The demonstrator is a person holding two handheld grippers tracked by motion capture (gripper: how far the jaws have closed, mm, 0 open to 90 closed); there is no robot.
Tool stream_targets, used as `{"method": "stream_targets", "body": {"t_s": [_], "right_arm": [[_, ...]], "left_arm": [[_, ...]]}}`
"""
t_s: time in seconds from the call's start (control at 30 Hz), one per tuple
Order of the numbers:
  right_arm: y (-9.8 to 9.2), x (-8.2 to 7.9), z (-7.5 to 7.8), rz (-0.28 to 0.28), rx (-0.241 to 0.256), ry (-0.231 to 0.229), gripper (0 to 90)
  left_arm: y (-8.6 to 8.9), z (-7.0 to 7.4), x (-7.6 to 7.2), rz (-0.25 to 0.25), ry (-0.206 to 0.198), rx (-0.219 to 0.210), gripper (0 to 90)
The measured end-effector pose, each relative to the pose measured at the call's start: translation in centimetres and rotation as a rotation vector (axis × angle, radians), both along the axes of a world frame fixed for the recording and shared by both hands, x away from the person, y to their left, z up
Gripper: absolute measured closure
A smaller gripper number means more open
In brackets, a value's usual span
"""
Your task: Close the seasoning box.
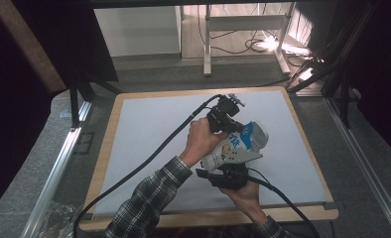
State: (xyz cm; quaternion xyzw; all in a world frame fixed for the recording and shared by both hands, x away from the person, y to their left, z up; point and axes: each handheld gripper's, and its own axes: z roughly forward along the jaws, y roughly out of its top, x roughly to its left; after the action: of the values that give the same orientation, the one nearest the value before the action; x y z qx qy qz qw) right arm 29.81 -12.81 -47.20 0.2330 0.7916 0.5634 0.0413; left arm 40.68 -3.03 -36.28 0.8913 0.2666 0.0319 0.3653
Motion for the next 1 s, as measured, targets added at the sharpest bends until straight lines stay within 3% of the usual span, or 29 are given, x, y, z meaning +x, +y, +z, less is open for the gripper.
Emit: {"method": "stream_targets", "body": {"t_s": [1.0], "right_arm": [[0.1, -0.13, 0.12, 0.003, 0.004, 0.004, 62.9]], "left_arm": [[-0.14, -0.11, 0.34, 0.0, 0.025, 0.019, 90.0]]}}
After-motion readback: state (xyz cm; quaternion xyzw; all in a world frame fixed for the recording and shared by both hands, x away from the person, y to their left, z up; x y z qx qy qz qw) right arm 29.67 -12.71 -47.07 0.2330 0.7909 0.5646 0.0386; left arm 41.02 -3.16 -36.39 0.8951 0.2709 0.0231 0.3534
